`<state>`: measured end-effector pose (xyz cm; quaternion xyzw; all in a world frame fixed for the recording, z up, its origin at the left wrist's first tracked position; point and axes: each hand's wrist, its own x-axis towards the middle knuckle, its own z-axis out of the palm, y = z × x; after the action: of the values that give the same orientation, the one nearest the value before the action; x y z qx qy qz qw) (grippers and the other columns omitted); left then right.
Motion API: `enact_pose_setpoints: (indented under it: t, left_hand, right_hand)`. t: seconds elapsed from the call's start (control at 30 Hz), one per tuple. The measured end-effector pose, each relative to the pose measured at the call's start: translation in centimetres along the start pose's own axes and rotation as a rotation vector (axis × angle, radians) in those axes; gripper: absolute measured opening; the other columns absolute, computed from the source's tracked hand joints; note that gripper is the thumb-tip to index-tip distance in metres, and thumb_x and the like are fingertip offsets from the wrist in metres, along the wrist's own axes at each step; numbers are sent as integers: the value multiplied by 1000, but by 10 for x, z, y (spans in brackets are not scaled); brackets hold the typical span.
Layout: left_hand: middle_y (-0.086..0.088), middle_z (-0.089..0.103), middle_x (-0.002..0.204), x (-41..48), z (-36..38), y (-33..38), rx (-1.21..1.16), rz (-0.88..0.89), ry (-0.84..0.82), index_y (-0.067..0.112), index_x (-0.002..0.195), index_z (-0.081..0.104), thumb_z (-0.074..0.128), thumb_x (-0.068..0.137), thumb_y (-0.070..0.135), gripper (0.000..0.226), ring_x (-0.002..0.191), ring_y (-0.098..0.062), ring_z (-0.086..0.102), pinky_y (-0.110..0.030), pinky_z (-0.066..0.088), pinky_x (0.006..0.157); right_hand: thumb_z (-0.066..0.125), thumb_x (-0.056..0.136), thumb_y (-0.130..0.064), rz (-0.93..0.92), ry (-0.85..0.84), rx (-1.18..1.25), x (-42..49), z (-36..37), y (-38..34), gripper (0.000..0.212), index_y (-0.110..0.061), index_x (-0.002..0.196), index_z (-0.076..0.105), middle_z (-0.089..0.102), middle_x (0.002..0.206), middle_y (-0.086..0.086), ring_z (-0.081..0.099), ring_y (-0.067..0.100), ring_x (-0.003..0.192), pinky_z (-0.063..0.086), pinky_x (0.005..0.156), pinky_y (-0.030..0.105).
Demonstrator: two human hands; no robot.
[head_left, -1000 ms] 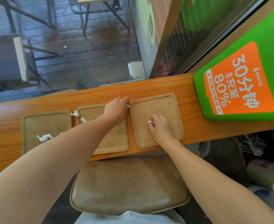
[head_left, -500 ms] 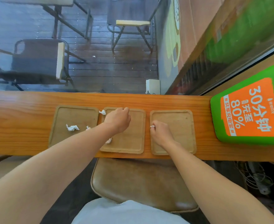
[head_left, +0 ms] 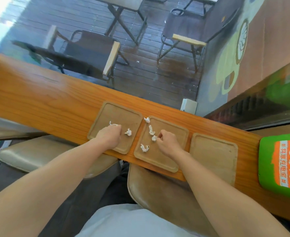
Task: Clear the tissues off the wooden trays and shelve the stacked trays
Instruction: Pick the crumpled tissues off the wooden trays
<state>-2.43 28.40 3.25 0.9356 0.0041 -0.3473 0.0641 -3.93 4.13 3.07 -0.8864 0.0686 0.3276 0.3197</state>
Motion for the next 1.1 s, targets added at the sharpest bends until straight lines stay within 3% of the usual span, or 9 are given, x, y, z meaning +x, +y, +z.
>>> enact_pose_setpoints:
  t: [0.13,0.37,0.43,0.53,0.7,0.8,0.9,1.1]
  left_hand:
    - [-8,60,111,-1,1,-15,-45,-5,8,16,105,56,37,91,7,25,91,-29,57,-41,49,74]
    - [-11,62,99,2,-1,-24,-86,-43,149,11,105,48,34,95,9,18,82,-33,58,-42,48,65]
    - [-11,63,92,6,1,-27,-106,-50,195,12,101,45,35,100,17,11,74,-32,58,-41,47,59]
    - [-9,61,88,13,6,-31,-122,-49,230,14,106,42,40,102,34,20,70,-30,58,-40,45,54]
    - [-7,58,91,25,21,-38,-115,-47,206,20,115,39,39,101,44,29,74,-31,57,-38,43,54]
    - [-8,58,96,30,27,-40,-107,-45,186,20,118,40,38,101,45,30,77,-31,58,-39,45,57]
    - [-9,57,96,33,29,-41,-115,-45,180,19,112,41,37,101,45,28,75,-30,54,-38,42,58]
    - [-8,56,97,27,25,-45,-123,-45,124,15,103,45,32,102,41,29,84,-31,58,-41,47,67]
  right_hand:
    - [48,99,-20,9,-13,3,6,12,-1,9,-13,100,54,54,88,-1,53,21,82,45,69,36]
    - [48,101,-22,24,11,-23,13,18,-3,7,-19,107,47,56,95,3,54,17,78,49,68,37]
    - [50,100,-22,20,32,-43,18,19,-6,9,-20,107,44,57,99,4,56,20,83,51,71,38]
    - [52,100,-27,35,71,-63,26,22,-10,13,-21,110,45,56,102,4,56,20,87,53,76,41]
    - [51,101,-31,73,103,-135,38,35,-13,22,-18,118,48,54,108,5,57,25,94,54,82,47]
    - [49,101,-31,84,125,-222,41,40,-13,18,-19,114,49,54,104,4,56,25,89,54,74,43]
    - [48,101,-30,48,169,-310,41,44,-11,7,-23,100,47,54,95,3,53,22,81,40,59,33]
    - [48,100,-26,39,168,-323,38,41,-16,10,-21,92,46,52,95,2,50,21,83,37,62,32]
